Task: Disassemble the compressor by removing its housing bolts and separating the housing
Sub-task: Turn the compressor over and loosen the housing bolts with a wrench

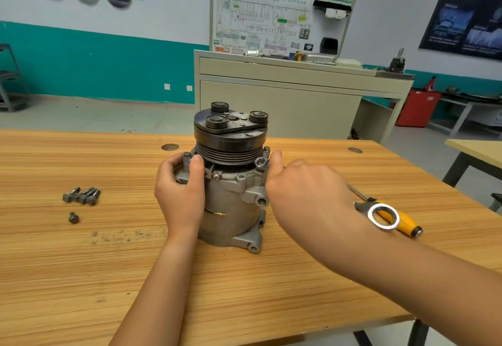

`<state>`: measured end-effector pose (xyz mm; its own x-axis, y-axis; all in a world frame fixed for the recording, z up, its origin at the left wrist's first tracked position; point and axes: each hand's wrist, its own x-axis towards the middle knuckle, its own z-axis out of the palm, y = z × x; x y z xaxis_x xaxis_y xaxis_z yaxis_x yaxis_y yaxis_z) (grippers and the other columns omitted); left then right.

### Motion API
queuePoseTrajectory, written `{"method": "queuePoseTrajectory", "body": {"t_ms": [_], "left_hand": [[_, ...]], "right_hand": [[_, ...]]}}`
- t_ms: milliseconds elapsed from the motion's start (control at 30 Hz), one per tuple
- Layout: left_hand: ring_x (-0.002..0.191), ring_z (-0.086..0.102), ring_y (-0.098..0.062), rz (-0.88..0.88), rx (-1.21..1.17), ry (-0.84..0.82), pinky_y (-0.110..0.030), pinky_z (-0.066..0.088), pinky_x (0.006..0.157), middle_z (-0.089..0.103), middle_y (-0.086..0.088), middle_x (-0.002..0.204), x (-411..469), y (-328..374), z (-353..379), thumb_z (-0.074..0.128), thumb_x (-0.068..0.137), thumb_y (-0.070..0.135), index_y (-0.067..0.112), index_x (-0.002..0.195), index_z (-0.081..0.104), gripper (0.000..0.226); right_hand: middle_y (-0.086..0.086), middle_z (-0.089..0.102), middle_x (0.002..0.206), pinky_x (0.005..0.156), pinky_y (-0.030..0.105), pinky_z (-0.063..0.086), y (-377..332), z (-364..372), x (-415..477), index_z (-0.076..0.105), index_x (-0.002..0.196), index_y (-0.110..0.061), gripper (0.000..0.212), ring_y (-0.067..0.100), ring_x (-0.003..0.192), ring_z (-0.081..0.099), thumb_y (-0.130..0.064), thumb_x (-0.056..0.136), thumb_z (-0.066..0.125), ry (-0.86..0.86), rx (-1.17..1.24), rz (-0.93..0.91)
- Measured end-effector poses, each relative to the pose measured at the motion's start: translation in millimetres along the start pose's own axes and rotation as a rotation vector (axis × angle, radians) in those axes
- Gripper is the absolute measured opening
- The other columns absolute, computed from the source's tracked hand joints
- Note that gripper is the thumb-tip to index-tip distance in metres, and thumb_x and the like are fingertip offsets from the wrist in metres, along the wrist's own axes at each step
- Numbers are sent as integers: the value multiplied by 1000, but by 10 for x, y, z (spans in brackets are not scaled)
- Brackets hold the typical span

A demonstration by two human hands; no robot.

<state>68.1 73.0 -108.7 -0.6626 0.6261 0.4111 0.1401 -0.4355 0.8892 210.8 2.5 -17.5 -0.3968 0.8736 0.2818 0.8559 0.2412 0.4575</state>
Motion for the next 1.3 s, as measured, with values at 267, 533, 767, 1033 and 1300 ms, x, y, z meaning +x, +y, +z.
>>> {"method": "queuePoseTrajectory", "body": {"t_ms": [267,533,767,1033,1300], "left_hand": [[99,54,-11,-9,3,-4,-24,43,86,59,1,104,-6,2,-2,59,89,24,16,103,57,16],[102,54,-14,-7,8,-3,-28,44,89,59,-1,106,-3,-4,0,59,90,24,17,103,56,14],[99,54,-11,1,5,1,-21,42,85,58,2,104,-5,-1,4,58,90,23,18,102,56,13],[98,52,-8,-2,8,-3,-8,40,79,58,4,104,-6,-2,2,58,90,24,17,103,56,14],[97,52,-5,-13,-4,-2,-4,39,76,57,9,100,-9,-5,-1,58,90,26,19,104,56,16]], "right_hand": [[14,59,97,39,27,22,179,22,34,12,143,4,60,24,67,43,4,87,35,-31,-20,-41],[11,57,84,39,27,19,234,-12,62,25,137,4,52,23,59,47,4,86,36,-34,25,-48],[2,31,57,37,25,18,363,22,108,26,137,-6,47,17,44,27,-3,90,36,38,-166,-160],[-5,28,58,41,25,16,461,13,179,47,120,-16,31,11,48,23,-23,96,30,17,10,-147],[-2,29,57,38,25,14,508,317,132,21,140,-11,48,14,43,27,-15,94,35,113,-61,-200]]}}
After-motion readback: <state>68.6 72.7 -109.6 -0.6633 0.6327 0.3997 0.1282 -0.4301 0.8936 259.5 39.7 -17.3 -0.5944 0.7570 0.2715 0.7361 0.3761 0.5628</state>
